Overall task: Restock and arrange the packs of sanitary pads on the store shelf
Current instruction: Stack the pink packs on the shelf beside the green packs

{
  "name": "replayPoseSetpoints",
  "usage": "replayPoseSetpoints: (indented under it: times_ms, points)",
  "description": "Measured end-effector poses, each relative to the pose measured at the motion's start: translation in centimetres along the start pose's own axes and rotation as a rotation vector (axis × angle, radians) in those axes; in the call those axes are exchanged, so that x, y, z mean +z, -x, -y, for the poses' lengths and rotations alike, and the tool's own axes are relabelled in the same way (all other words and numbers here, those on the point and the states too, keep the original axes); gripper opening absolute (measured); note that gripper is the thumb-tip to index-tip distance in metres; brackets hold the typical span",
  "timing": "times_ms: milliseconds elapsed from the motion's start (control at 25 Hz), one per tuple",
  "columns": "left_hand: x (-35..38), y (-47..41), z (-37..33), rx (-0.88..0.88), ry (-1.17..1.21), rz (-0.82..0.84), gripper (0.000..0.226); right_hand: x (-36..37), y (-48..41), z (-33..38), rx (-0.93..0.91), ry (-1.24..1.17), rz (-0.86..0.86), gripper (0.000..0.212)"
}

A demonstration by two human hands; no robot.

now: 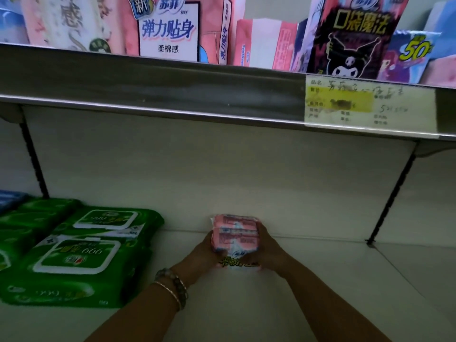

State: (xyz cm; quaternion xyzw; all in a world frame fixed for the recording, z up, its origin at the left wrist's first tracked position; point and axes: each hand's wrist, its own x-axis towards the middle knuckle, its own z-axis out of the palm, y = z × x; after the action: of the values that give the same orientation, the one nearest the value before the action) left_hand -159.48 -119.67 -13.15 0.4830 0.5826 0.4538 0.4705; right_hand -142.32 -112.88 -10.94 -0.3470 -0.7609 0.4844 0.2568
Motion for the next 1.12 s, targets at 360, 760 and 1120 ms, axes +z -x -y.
replayPoseSetpoints:
  times_ms: [360, 760, 1120]
  points:
    - [1.3, 5.3, -2.9, -0.082, -0.017, -0.377, 0.079, -0.8, 3.4, 4.5, 0.178, -0.040, -0.265, 0.086]
    - [7.4, 15.5, -4.0, 0.045, -0.132, -0.552, 0.048, 1.2, 12.3, 6.4, -0.002, -0.115, -0.343, 0.030]
    - [9.5, 23.1, -2.3, 0.097, -0.115, -0.569, 0.032, 4.6, 19.9, 6.5, -0.067, -0.204, -0.366, 0.018]
